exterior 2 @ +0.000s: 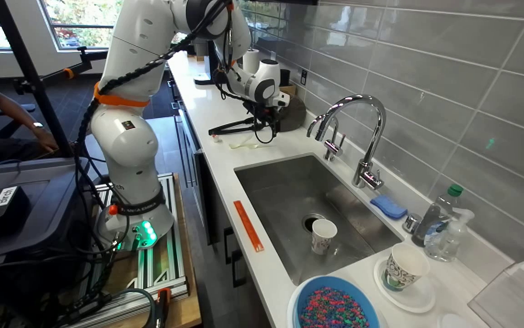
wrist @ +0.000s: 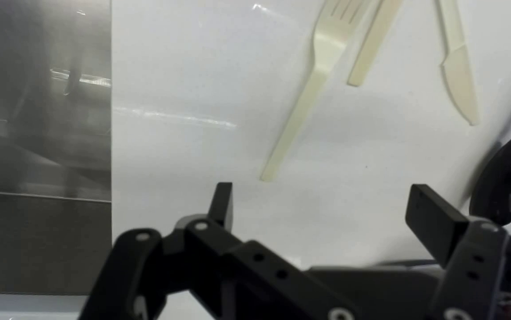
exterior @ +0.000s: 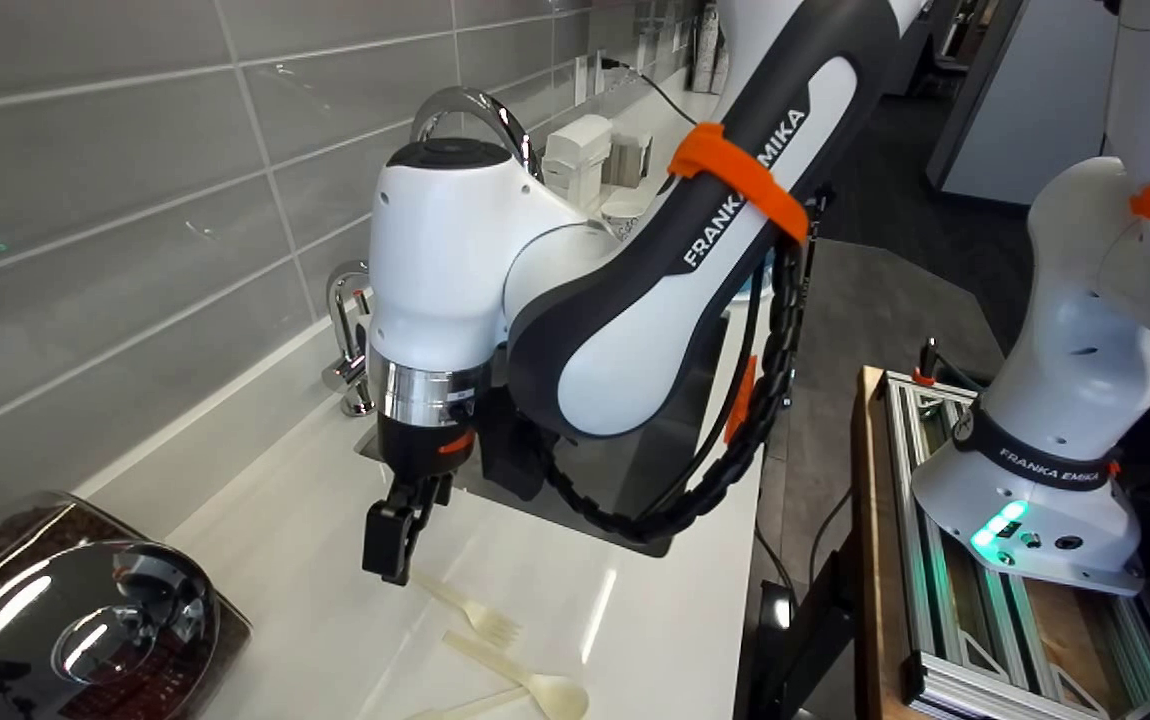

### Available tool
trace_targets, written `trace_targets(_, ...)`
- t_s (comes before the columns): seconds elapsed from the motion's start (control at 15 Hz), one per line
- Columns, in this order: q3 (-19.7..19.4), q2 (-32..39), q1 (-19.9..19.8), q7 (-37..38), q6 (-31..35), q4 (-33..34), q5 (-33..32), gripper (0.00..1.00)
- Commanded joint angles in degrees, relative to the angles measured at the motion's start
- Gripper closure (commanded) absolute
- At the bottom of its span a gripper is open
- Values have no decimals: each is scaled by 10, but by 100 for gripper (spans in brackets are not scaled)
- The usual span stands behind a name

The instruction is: Move the fork to the right

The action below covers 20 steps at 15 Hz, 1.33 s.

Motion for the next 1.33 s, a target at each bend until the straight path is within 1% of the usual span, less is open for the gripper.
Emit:
trace_targets(0.0,-7,-2,7,-7,-1,0,8,0)
trace_targets(0.13,-7,-2,7,-7,-1,0,8,0)
trace_targets(0.2,-5,3,7,-18,-10,6,4,0)
trace_targets(0.33,17,23,-2,-80,-59,34,4,0)
trace_targets(0.4,19,29,0,-98,-82,44,0,0)
trace_targets(0.6,16,39,9,-121,-125,63,-13,0)
trace_targets(0.73,11,45,16,-114,-131,74,-15,0)
trace_targets(1.07,-24,73,48,-60,-114,101,-47,0)
trace_targets(1.27,-35,85,58,-38,-109,109,-57,0)
